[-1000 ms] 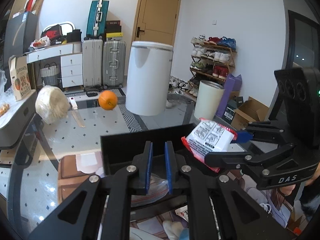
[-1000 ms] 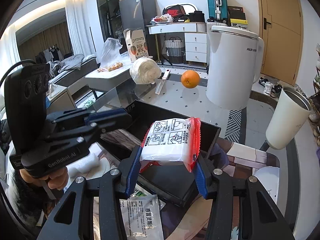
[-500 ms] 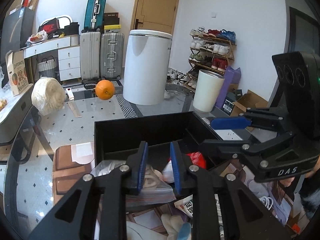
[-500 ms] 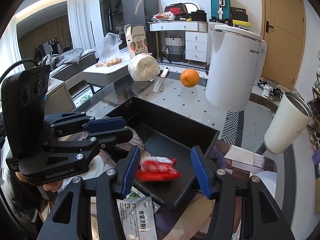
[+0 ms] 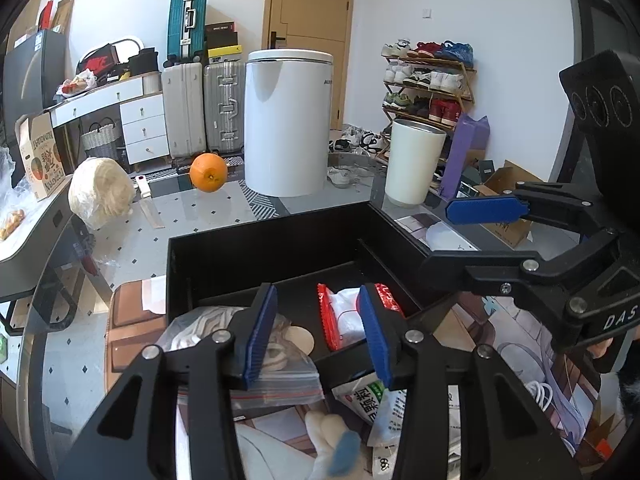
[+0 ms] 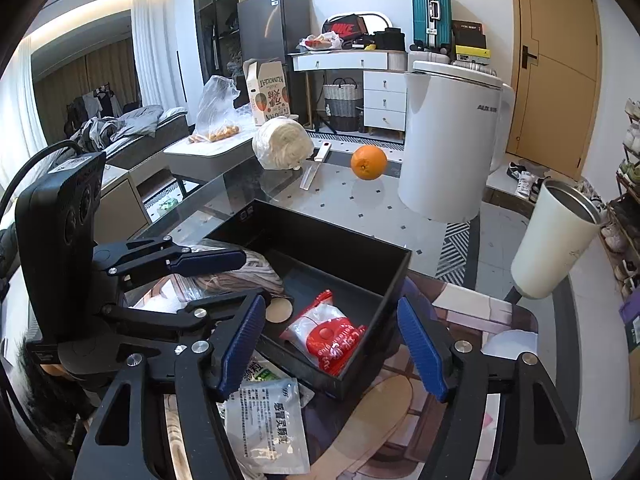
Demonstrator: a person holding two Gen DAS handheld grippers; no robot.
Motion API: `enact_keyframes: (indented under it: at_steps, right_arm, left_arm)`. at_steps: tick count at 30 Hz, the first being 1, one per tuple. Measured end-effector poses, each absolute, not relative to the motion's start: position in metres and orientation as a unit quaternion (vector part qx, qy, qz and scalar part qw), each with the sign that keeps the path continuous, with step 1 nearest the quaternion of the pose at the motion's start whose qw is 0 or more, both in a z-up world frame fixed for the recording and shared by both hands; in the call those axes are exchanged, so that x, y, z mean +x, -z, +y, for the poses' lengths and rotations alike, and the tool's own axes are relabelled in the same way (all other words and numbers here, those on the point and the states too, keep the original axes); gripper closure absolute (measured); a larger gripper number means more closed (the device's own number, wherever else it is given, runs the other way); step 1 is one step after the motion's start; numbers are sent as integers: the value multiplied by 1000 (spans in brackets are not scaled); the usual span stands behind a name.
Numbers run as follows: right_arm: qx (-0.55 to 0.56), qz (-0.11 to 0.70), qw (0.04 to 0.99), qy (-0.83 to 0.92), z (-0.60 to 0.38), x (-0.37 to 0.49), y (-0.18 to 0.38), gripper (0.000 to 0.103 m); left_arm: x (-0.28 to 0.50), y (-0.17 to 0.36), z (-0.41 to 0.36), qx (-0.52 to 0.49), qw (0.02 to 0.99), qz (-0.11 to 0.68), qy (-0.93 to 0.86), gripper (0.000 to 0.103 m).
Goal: Organize soft objects
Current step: 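Open the right tool to drop the packet in the box while the left tool drops the bag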
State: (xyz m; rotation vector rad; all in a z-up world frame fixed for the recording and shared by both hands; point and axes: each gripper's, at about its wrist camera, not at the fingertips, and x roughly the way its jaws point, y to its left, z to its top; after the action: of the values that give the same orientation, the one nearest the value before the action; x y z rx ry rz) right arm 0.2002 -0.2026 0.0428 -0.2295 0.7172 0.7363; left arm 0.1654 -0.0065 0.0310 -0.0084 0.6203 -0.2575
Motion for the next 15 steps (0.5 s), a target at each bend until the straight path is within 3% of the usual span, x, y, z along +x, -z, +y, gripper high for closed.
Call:
enact_keyframes:
  at_steps: [2,6,8,9,10,15]
  right_arm:
    - [-110,340,867,-348,-204,199,-43,30]
    - [-98,332,873,-345,-215,192,-48,20]
    - [-92,324,876,-345,-220,186,-52,17]
    - [-89,323,877,-345,-223,184,-53,16]
    - [-87,322,878,-345,-227,181,-53,15]
    - [-66,325,880,-341,-238,169,-53,4]
  left_arm:
    - [163,-35,-2,-8,947,297,124,60]
    - [153,-45,8,-20,953,281,114,49]
    - [146,-49,12,-22,954,276,112,33]
    - [140,-52,16,-23,957,269,107,17]
    - [136,-53,18,-24,959,263,103,8]
    - [113,-58,30,-25,964,251,85,0]
